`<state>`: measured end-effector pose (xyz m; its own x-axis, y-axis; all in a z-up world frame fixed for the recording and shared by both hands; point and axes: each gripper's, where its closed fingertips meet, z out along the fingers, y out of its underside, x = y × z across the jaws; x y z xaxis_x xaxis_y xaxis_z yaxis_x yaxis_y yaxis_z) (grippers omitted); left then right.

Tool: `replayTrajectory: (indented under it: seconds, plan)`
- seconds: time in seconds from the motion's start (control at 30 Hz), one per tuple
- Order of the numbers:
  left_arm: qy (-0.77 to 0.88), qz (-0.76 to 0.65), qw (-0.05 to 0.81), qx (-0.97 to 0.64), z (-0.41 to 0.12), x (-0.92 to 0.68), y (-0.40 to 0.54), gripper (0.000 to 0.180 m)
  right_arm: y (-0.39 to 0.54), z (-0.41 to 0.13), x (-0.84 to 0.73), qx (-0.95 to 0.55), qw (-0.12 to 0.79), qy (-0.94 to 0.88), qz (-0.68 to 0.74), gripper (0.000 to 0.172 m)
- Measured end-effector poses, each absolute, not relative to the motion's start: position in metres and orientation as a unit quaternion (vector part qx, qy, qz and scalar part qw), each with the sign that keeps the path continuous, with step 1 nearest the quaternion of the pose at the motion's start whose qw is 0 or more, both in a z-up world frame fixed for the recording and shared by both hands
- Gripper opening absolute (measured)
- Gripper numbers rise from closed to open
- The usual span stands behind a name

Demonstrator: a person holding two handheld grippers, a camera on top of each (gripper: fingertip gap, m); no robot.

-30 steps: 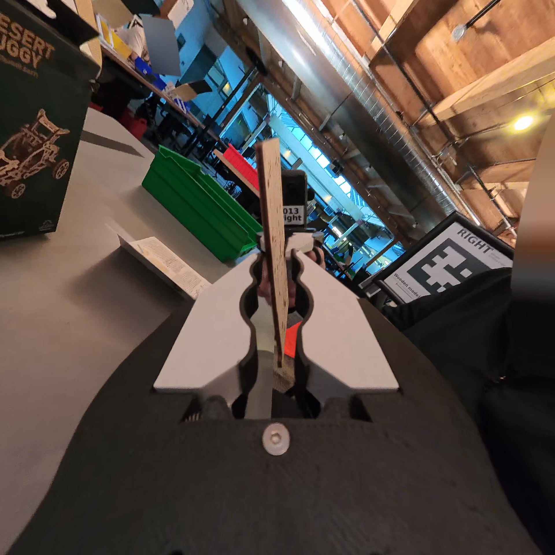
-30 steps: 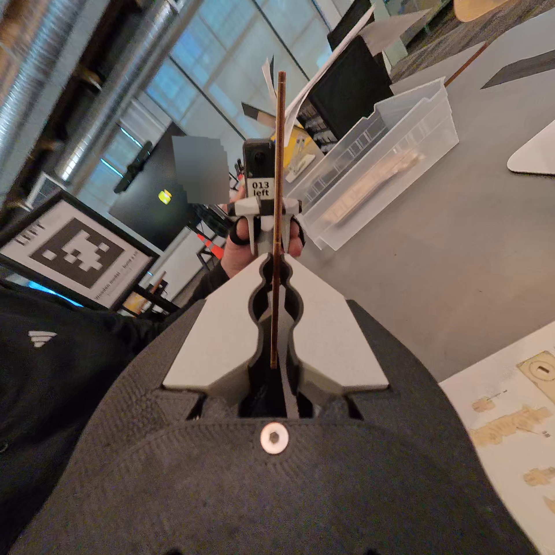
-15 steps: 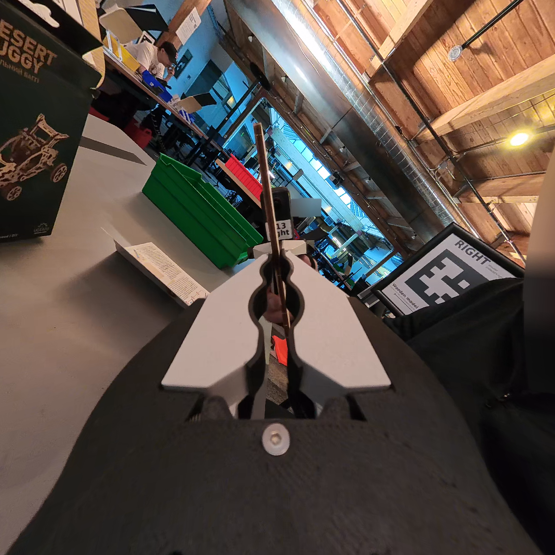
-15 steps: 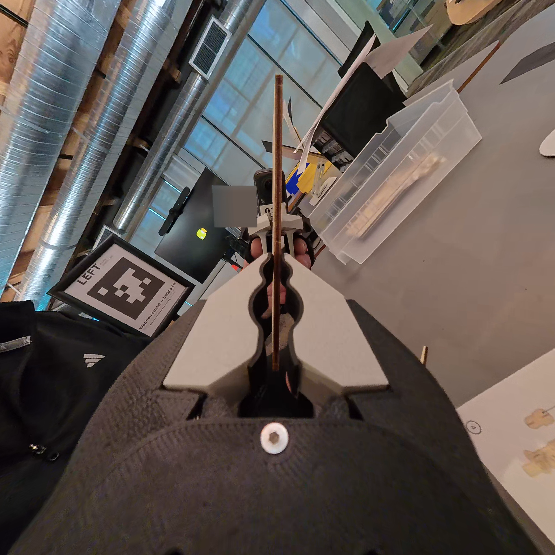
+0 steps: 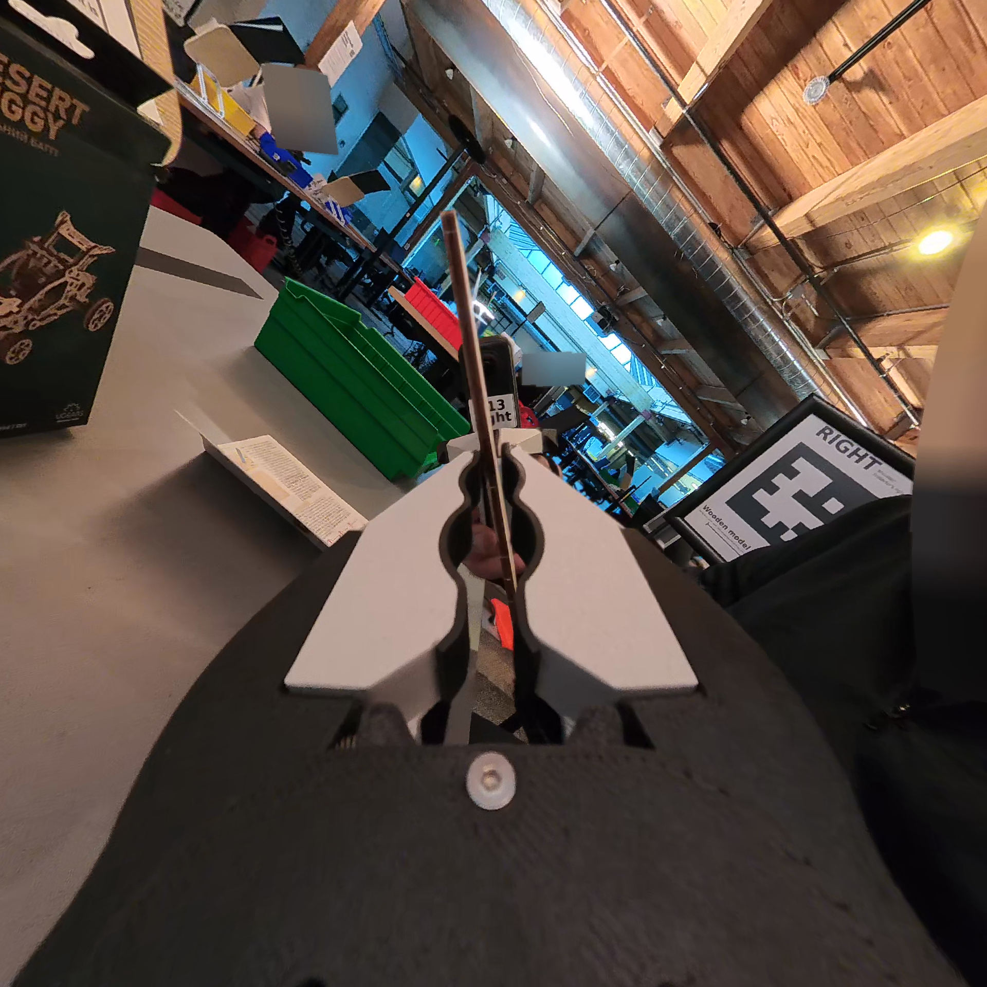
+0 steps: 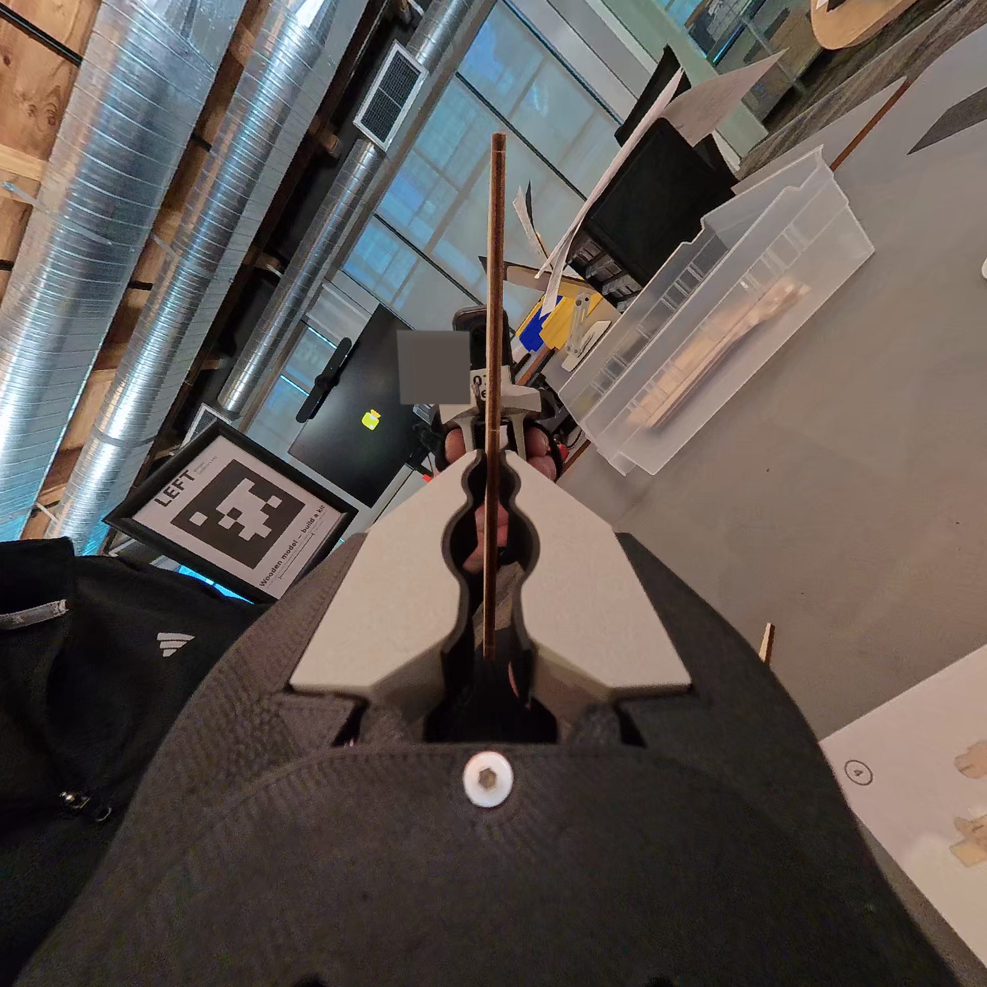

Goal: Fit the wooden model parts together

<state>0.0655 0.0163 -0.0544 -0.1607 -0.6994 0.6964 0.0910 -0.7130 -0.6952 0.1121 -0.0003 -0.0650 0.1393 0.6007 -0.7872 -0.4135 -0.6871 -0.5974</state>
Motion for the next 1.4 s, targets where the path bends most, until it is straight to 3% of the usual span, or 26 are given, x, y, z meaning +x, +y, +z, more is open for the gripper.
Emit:
replayTrajectory:
  seconds: [0.8, 0.9, 1.4]
  plan:
    - [0.278, -0.687, 0.305, -0.598, -0.048, 0.063, 0.013, 0.002, -0.004, -0.06, 0.107, -0.646, 0.401, -0.09, 0.643, 0.002]
    - [0.276, -0.686, 0.307, -0.599, -0.047, 0.062, 0.014, 0.002, -0.006, -0.058, 0.105, -0.645, 0.401, -0.096, 0.643, 0.011]
    - [0.248, -0.704, 0.305, -0.591, -0.042, 0.054, 0.019, 0.001, -0.008, -0.058, 0.102, -0.662, 0.417, -0.117, 0.612, 0.018]
